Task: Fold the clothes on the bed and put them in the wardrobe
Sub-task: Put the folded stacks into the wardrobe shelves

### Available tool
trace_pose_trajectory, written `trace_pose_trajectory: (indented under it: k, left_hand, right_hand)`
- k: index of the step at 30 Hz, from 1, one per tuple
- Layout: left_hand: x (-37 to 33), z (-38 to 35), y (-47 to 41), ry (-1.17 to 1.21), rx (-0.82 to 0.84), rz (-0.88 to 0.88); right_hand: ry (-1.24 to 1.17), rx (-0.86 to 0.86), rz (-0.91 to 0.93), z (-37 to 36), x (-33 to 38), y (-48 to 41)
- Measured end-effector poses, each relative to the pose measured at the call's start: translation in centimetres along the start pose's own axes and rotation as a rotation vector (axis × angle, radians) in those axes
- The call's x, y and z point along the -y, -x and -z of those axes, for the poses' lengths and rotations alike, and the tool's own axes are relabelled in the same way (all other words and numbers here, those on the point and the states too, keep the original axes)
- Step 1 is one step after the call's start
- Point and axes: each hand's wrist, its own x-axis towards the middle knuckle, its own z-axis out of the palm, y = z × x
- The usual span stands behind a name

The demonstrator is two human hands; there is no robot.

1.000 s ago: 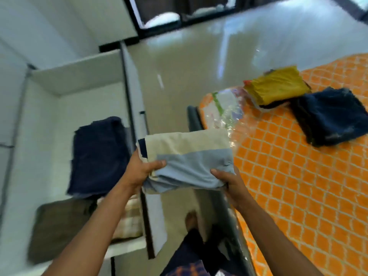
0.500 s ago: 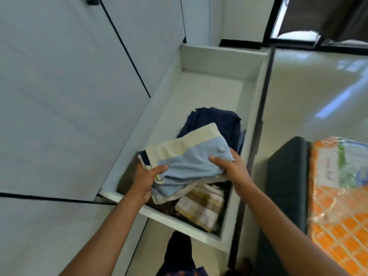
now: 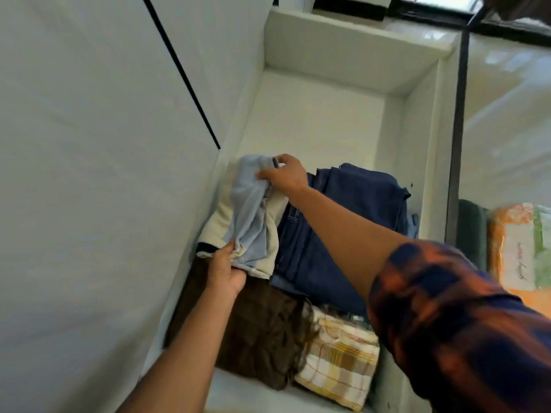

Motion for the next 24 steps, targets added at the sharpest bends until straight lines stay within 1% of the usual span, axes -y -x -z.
trace_pose_trajectory:
  k: [3, 9, 12, 15, 17, 20, 22, 24]
  left_hand:
    - [0.2, 0.6, -3.0, 0.013, -0.057, -0.006]
    - [2.1, 1.7, -6.3, 0.022, -0.086, -0.018]
    - [2.2, 1.8, -7.6, -0.085, -0.135, 0.015]
    - [1.9, 2.0, -8.3, -0.155, -0.231, 0.025]
    - [1.5, 1.6, -7.1, -0.146, -0.305, -0.023]
    - [1.6, 1.2, -4.2, -0.126, -0.340, -0.095]
    - [2.2, 1.4, -2.3, -0.158, -0.382, -0.197]
    - [2.6, 1.7, -0.7, -0.270, -0.463, -0.336]
  right_hand:
    - [0.076, 0.054, -0.022, -2.1, -1.3, -3.0]
    - [0.246, 0.160, -0.028, -3.5, -4.8, -6.6]
    - [0.341, 0.215, -0.083, -3.4, -5.4, -7.1]
    - [0.368, 0.183, -0.072, -3.1, -4.5, -6.4]
    - [0.347, 0.139, -0.038, -2.5, -3.4, -5.2]
    - [0.265, 0.135, 0.040, -0.7, -2.0, -2.4]
    - [0.252, 0.159, 0.104, 1.4, -1.6, 0.2]
    - [0.287, 0.187, 0.177, 3.5, -1.5, 2.9]
